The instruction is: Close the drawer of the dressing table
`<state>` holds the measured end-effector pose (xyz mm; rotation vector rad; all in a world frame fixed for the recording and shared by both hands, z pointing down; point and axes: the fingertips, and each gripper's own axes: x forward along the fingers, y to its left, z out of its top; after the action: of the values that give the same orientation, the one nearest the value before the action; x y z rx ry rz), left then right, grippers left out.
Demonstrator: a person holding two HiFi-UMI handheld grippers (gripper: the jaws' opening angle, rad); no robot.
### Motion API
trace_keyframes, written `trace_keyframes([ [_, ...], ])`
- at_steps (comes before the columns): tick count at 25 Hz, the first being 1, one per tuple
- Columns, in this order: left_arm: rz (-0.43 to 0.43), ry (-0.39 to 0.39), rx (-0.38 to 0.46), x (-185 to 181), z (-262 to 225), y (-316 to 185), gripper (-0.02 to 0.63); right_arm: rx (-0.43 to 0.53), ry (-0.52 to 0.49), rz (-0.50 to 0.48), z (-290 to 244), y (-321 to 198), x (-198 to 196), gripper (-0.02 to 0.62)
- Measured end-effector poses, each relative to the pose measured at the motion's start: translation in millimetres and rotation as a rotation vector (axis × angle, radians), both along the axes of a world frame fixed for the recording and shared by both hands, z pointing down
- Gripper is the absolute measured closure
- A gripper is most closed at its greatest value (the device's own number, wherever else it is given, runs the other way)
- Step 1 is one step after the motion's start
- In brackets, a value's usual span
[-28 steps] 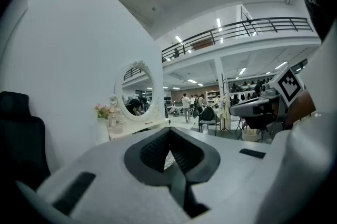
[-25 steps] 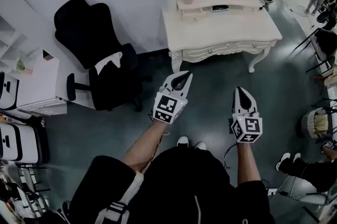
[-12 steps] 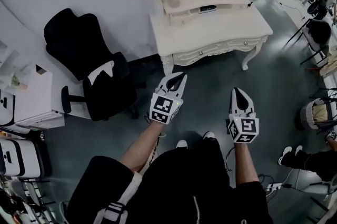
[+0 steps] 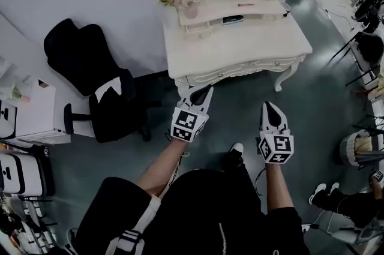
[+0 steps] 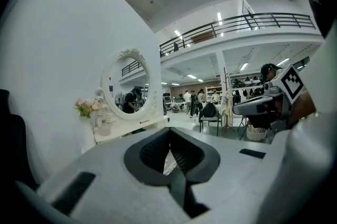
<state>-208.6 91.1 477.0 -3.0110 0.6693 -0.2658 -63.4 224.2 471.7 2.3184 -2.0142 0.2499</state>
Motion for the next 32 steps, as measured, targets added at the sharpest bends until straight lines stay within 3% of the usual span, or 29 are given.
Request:
trace_keyframes([
  [8,-0.119,-0.016,-0.016,80.9,-1.0,-40.2,0.598,-0.009,0.002,-0.133,-4.0,-60.3,93.0,0.594],
  [14,-0.196,-0.022,-0.04,121.0,5.2,-55.1,0.598,-0.012,-0.015,-0.201,-0.8,-85.9,146.7,0.594],
  [25,-0.243,-0.041,-0.05,157.3,16.4,-97.8,0.598,-0.02,-0.027,-0.239,10.2,-134.3,193.4,0.594],
  [32,-0.268,-0.031,-0.057,185.4,32.3,-151.5,0.598,-0.014,-0.014,-0.267,18.4,-197.1,218.9,0.594],
])
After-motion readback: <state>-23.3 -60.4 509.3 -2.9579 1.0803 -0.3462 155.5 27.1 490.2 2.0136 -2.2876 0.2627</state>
